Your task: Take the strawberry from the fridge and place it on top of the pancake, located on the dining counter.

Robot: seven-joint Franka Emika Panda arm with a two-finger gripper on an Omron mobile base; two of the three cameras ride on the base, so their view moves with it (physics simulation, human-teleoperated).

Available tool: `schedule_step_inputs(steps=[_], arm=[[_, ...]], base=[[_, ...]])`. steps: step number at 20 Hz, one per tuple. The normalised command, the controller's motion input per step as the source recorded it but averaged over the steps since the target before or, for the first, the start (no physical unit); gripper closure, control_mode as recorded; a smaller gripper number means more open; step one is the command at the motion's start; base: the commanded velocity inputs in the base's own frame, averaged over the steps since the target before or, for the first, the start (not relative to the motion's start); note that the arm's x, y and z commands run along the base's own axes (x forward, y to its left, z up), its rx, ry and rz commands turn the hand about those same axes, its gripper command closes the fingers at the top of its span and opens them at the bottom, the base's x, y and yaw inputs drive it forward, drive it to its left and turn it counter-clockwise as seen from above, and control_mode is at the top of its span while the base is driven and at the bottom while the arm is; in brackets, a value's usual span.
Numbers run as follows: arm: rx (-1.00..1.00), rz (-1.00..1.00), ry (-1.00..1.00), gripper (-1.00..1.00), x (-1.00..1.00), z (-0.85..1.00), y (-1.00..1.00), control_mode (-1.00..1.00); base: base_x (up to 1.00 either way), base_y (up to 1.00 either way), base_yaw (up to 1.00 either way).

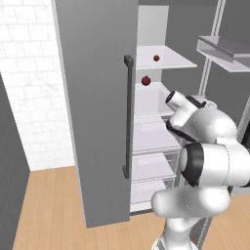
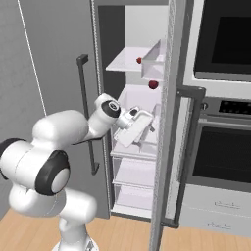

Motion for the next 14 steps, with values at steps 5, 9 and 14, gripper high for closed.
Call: schedule_step_inputs(steps=[5,9,14], arm=[[0.04,0.08,-0.02,-1.00,-0.19,0.07,-0.40,-1.00],[0.00,0.18,-0.04,-1.00,-0.14,0.19,0.25,-1.00],[0.01,0.17,-0.04,-1.00,-0.29,0.42,0.64,-1.00]], base=[[0.00,0.00,0.00],[0.00,0.00,0.00],[0.00,0.00,0.00]])
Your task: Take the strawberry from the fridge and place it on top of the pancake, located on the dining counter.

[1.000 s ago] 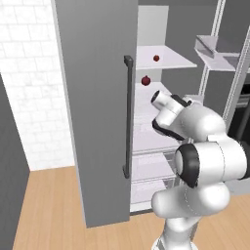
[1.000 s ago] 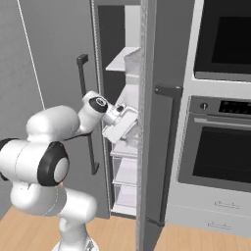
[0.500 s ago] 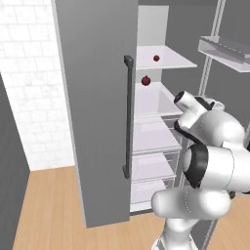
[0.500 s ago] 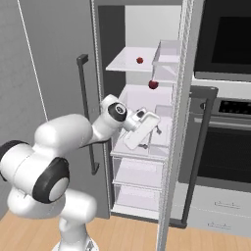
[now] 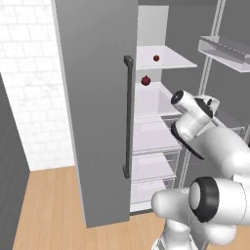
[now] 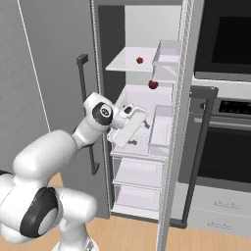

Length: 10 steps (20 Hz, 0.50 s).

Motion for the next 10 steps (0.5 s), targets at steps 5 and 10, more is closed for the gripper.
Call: schedule_step_inputs(steps=[5,10], arm=[[0.34,0.03,-0.13,-1.00,-0.28,0.24,0.84,-1.00],[0.78,0.00,-0.12,-1.00,-0.17,0.00,1.00,-1.00]], base=[[0.00,0.00,0.00],[0.00,0.00,0.00]])
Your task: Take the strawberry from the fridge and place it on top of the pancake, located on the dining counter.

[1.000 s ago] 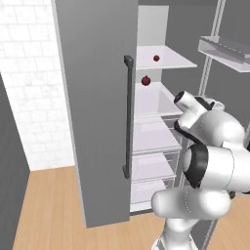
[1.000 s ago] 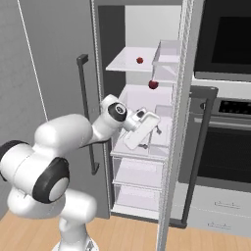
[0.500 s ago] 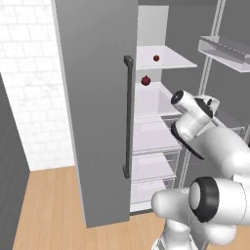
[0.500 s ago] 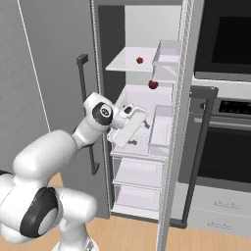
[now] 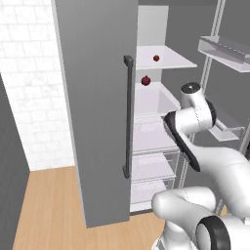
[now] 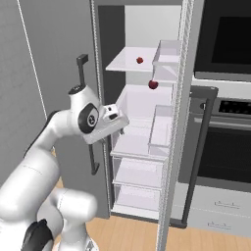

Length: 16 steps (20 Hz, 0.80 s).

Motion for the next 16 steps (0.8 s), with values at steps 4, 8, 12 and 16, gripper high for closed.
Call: schedule_step_inputs(steps=[4,8,12,16], arm=[[0.85,0.00,-0.20,-1.00,-0.11,0.01,0.83,-1.00],[0.56,-0.06,-0.08,-1.00,-0.56,0.72,0.38,-1.00],[0.30,-0.13,0.00,-1.00,-0.87,1.00,0.15,-1.00],[-0.05,-0.18,0.15,-1.00,-0.77,0.79,0.31,-1.00]], base=[[0.00,0.00,0.00],[0.00,0.00,0.00],[0.00,0.00,0.00],[0.00,0.00,0.00]])
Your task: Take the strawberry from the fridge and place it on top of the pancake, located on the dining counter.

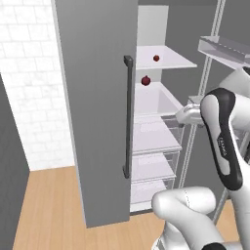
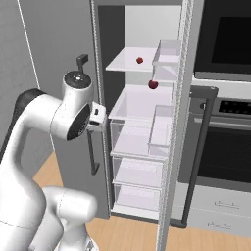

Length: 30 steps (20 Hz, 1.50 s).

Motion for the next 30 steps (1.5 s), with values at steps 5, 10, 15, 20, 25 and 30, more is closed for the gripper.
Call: schedule_step_inputs(steps=[5,10,15,20,25,30], arm=[[-0.15,-0.20,0.23,-1.00,-0.66,0.37,0.35,-1.00],[-0.04,-0.01,0.03,-1.00,-0.37,-0.38,-0.13,-1.00],[-0.18,0.03,-0.05,-1.00,-0.08,-0.83,0.06,-1.00],[-0.14,0.00,-0.10,-1.00,0.00,-0.63,0.00,-1.00],[-0.07,0.00,-0.01,-1.00,0.00,-0.16,0.00,-1.00],[0.00,0.00,0.00,-1.00,0.00,0.00,0.00,-1.00]], base=[[0.00,0.00,0.00],[0.00,0.00,0.00],[0.00,0.00,0.00],[0.00,0.00,0.00],[0.00,0.00,0.00],[0.00,0.00,0.00]])
